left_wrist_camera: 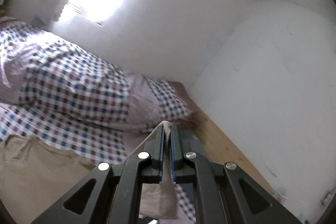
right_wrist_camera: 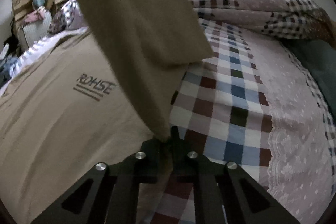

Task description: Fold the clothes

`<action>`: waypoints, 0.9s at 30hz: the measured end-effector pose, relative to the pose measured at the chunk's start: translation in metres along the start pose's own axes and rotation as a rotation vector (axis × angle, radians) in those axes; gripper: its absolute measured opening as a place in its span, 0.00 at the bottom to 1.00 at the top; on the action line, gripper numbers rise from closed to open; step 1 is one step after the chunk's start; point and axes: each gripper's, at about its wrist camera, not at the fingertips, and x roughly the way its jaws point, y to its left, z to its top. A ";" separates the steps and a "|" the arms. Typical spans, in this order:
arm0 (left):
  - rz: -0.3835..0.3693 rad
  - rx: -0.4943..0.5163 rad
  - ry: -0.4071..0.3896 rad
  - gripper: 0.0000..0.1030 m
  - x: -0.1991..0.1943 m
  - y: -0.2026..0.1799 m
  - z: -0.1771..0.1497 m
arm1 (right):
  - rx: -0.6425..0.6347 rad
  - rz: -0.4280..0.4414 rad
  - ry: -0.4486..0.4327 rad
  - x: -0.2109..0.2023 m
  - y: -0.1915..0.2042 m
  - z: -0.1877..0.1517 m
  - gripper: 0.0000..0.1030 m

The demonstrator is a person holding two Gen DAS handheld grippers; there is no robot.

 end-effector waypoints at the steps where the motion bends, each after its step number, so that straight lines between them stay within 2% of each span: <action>1: 0.023 -0.005 -0.006 0.04 -0.002 0.009 0.001 | 0.014 0.002 -0.011 -0.001 -0.003 -0.001 0.06; 8: 0.186 -0.064 -0.054 0.04 -0.025 0.082 0.004 | 0.031 0.000 -0.022 0.000 -0.005 -0.001 0.06; 14: 0.287 -0.143 -0.066 0.04 -0.048 0.156 -0.017 | 0.025 0.002 -0.015 -0.012 0.007 -0.008 0.06; 17: 0.297 -0.177 -0.048 0.04 -0.059 0.182 -0.031 | 0.009 0.007 0.011 -0.012 0.009 -0.010 0.07; 20: 0.274 -0.177 -0.021 0.04 -0.069 0.189 -0.045 | -0.007 0.025 0.047 -0.017 0.005 -0.011 0.09; 22: 0.242 -0.171 -0.008 0.04 -0.079 0.188 -0.054 | -0.014 0.046 0.069 -0.026 -0.001 -0.010 0.19; 24: 0.214 -0.146 -0.009 0.04 -0.090 0.183 -0.058 | 0.020 0.074 0.033 -0.049 -0.014 -0.006 0.37; 26: 0.194 -0.124 -0.024 0.04 -0.102 0.180 -0.061 | 0.059 0.087 -0.013 -0.070 -0.025 0.002 0.50; 27: 0.186 -0.115 -0.030 0.04 -0.108 0.179 -0.064 | 0.080 0.083 -0.040 -0.078 -0.029 0.007 0.51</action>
